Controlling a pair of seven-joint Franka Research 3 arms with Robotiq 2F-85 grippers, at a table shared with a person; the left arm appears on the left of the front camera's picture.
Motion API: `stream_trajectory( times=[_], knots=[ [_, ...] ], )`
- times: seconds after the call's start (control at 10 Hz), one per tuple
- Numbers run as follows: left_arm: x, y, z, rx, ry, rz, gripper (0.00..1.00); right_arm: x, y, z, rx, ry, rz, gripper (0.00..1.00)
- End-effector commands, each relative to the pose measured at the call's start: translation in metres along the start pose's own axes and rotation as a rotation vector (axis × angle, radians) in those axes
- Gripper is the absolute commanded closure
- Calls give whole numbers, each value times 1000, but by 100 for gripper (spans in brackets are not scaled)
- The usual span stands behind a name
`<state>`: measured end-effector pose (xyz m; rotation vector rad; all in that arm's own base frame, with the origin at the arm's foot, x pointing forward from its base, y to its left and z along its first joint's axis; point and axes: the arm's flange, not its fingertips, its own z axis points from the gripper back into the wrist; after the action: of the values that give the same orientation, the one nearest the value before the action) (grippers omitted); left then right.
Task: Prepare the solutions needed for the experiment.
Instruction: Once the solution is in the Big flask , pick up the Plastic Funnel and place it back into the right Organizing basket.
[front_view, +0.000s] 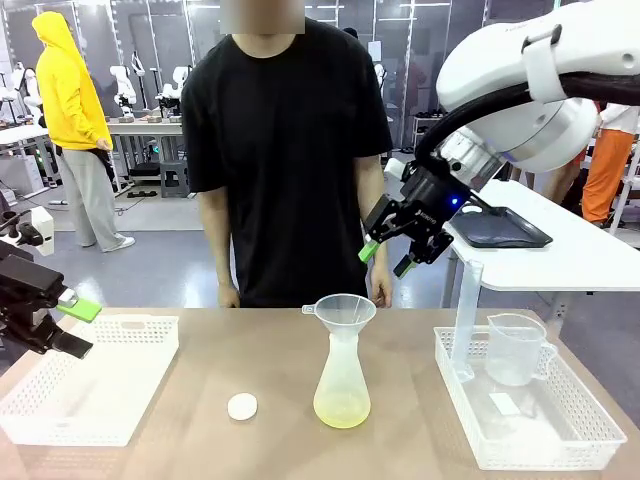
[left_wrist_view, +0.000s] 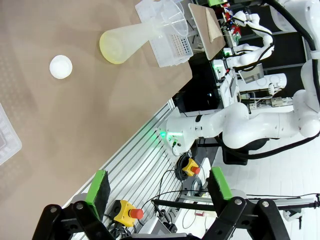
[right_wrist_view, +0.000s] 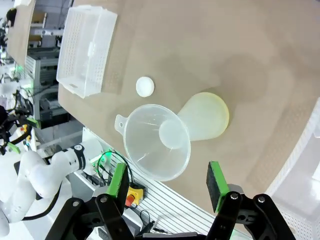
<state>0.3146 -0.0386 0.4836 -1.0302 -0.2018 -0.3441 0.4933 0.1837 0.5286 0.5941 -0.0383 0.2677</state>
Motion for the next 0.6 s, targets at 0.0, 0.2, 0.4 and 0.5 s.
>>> stream_trajectory(
  times=[0.0,0.2,0.4,0.5],
  knots=[
    [3,-1,-2,-28,-11,-19,0,6,-1,-21,-9,55,37,21],
    [3,-1,-2,-28,-11,-19,0,13,-2,-44,-4,112,52,21],
    [3,-1,-2,-28,-11,-19,0,18,-5,-60,8,155,63,21],
    [3,-1,-2,-28,-11,-19,0,19,-6,-65,15,172,66,21]
  ],
)
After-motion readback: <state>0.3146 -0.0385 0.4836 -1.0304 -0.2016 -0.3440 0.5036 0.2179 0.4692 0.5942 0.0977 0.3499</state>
